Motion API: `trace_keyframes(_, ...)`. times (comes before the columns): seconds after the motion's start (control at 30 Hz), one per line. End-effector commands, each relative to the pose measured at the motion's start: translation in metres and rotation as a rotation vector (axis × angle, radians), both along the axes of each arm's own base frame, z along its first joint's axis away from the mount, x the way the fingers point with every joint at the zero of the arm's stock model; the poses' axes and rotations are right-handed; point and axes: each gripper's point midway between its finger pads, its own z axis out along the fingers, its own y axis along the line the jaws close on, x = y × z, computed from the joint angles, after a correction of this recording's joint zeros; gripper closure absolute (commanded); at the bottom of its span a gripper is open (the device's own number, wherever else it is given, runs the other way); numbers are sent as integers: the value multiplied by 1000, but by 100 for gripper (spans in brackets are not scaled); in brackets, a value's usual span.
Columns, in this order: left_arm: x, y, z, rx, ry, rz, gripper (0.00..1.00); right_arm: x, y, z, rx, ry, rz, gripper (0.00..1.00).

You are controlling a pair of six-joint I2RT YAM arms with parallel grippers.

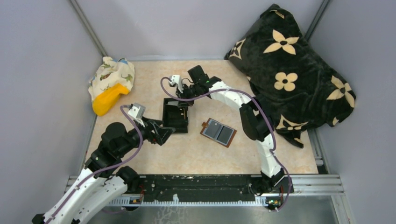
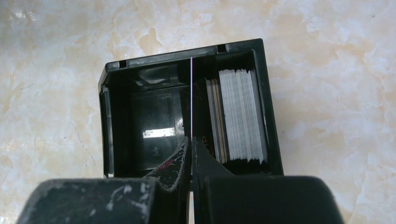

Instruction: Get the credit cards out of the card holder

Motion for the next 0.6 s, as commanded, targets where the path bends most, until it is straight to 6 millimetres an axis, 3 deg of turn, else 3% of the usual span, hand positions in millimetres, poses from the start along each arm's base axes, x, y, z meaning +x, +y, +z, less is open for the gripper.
trace_keyframes(0.0, 1, 0, 4, -2, -25, -2, 13, 1, 11, 7, -7, -39, 40, 100)
trace_keyframes(0.57, 0, 1, 4, 2, -28, -2, 13, -5, 25, -23, -82, -18, 80, 100)
